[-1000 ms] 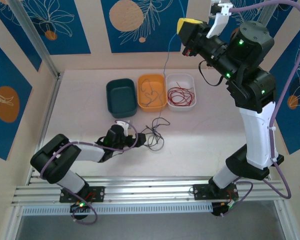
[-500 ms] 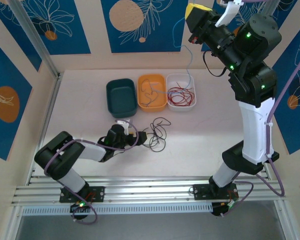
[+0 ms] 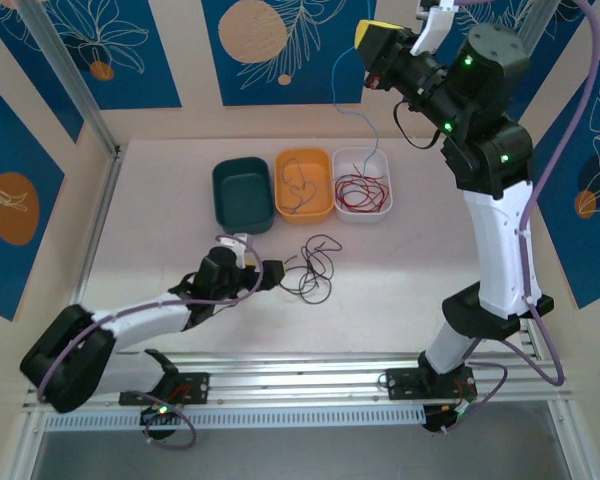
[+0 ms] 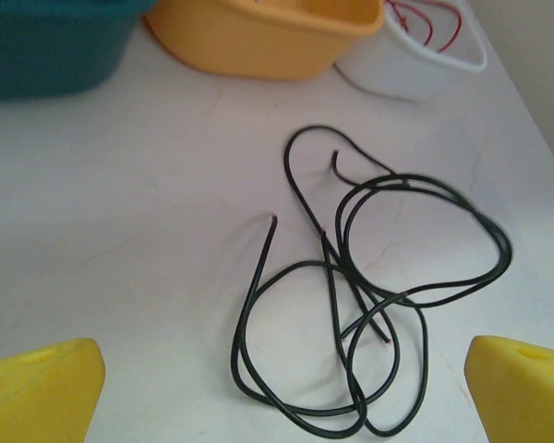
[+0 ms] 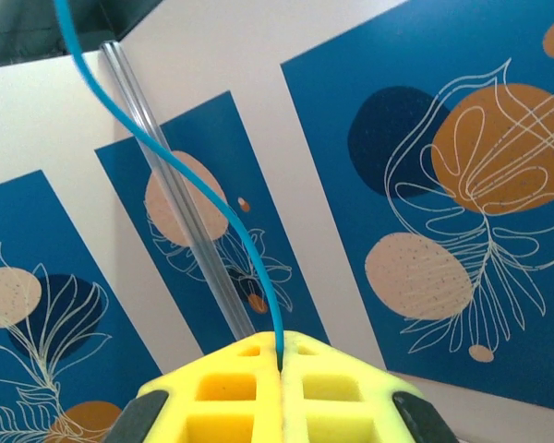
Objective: Untangle the cables
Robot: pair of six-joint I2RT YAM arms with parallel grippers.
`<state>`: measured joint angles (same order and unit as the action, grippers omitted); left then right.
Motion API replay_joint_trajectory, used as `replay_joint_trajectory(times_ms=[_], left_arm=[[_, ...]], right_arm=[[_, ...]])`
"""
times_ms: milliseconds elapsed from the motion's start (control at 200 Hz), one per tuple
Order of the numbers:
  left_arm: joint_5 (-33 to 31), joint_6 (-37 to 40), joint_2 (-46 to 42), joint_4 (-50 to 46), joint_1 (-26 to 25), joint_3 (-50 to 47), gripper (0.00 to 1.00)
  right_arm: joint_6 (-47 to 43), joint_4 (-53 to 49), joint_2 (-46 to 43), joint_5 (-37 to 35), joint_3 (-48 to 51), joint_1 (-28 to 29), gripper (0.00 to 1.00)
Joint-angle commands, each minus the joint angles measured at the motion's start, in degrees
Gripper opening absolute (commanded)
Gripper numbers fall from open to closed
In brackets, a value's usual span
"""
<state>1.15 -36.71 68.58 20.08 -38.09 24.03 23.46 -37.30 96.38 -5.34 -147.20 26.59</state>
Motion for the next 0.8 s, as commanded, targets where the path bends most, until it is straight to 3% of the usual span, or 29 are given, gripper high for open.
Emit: replay_joint_trajectory(times_ms=[0, 380, 790], left_arm=[[-6.21, 2.86, -6.2, -12.06, 0.15, 1.43, 1.0], [-15.08, 5.88, -25.57, -29.61, 0.4, 2.45, 1.0], [-17.54, 6.67, -30.78, -34.49, 0.57, 3.09, 1.0]], right_arm=[[-0.05, 0.71, 1.53, 1.46, 0.28, -0.42, 0.0], [-3.92, 1.74, 13.19, 1.03, -5.55, -1.27, 0.0], [-4.05, 3.18, 22.97, 4.01, -6.26, -2.97, 0.0]])
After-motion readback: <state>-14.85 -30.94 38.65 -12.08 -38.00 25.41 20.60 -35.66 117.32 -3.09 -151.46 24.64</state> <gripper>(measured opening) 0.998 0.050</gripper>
